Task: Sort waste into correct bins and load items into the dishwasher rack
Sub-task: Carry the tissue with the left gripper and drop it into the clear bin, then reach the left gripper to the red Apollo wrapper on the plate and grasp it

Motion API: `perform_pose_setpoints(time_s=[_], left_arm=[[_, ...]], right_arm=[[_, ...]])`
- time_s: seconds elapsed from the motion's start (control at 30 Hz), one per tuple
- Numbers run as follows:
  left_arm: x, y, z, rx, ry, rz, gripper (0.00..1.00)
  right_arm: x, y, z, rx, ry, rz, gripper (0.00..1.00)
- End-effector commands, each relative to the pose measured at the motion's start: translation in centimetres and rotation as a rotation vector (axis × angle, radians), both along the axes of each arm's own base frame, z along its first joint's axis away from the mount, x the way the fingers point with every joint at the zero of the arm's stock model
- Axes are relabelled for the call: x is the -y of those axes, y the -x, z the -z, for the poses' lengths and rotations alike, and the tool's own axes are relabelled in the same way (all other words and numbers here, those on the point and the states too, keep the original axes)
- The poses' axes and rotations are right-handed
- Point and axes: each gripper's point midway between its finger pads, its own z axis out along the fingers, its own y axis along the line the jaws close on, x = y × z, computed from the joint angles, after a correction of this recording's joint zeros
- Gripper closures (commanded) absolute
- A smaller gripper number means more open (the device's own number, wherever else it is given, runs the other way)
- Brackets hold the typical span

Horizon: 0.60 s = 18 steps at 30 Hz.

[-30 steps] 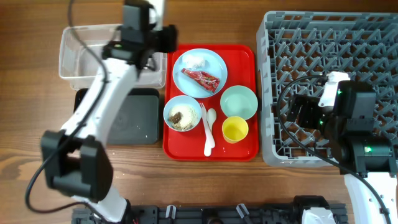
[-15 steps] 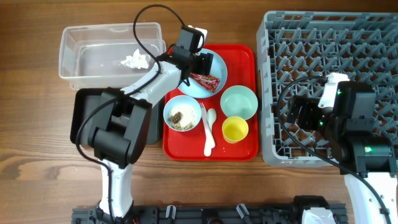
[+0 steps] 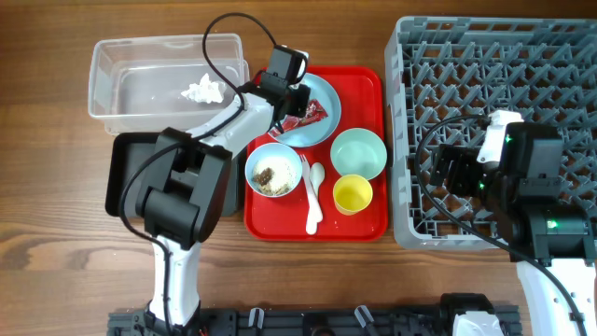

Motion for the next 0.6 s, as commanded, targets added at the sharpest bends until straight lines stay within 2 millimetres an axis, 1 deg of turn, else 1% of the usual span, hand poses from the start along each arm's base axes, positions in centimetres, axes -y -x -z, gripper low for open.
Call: perform_pose_setpoints(time_s=[0.0, 0.07, 0.1, 0.13, 0.17, 0.2, 0.23, 0.3, 0.33, 0.37, 0.4, 0.43, 0.5, 0.57], left_arm=[[-1.4, -1.2, -9.0, 0.174, 0.025, -0.052, 0.89], [-3.0, -1.3, -12.6, 0.224, 0.046, -0.081, 0.89], [-3.9, -1.3, -13.8, 0.239, 0.051, -0.097, 0.89], [-5.7, -1.3, -15.4, 0.255, 0.055, -0.128, 0.89], [-10.9, -1.4, -16.2, 0.226, 0.071, -0.261, 0.88], [-13.4, -1.0, -14.9, 0.171, 0.052, -0.313, 0.88], [-14.6, -0.8, -14.0, 0.137, 0.037, -0.335, 0.88], [-16.2, -0.3, -12.3, 0.075, 0.012, -0.365, 0.82], [-17.3, 0.1, -11.0, 0.032, -0.003, -0.385, 0.67], [-17.8, 0.2, -10.4, 0.013, -0.01, -0.394, 0.58], [-18.2, 0.3, -9.9, -0.002, -0.015, -0.403, 0.46], [-18.4, 0.3, -9.7, -0.007, -0.016, -0.407, 0.41], [-18.3, 0.3, -9.7, -0.006, -0.017, -0.398, 0.39], [-16.5, 0.4, -10.4, 0.003, 0.004, -0.319, 0.4]], right_arm=[[-0.2, -0.2, -0.8, 0.02, 0.006, -0.018, 0.0], [-0.2, -0.2, -0.8, 0.02, 0.006, -0.018, 0.0], [-0.2, -0.3, -0.8, 0.02, 0.006, -0.018, 0.0], [-0.2, -0.2, -0.8, 0.02, 0.006, -0.018, 0.0], [-0.2, -0.3, -0.8, 0.02, 0.006, -0.018, 0.0], [-0.2, -0.3, -0.8, 0.02, 0.006, -0.018, 0.0], [-0.2, -0.3, -0.8, 0.02, 0.006, -0.018, 0.0], [-0.2, -0.3, -0.8, 0.02, 0.006, -0.018, 0.0], [-0.2, -0.3, -0.8, 0.02, 0.006, -0.018, 0.0], [-0.2, -0.3, -0.8, 0.02, 0.005, -0.017, 0.0], [-0.2, -0.2, -0.8, 0.02, 0.005, -0.017, 0.0], [-0.2, -0.2, -0.8, 0.02, 0.006, -0.018, 0.0], [-0.2, -0.2, -0.8, 0.02, 0.006, -0.018, 0.0], [-0.2, -0.2, -0.8, 0.02, 0.006, -0.018, 0.0]])
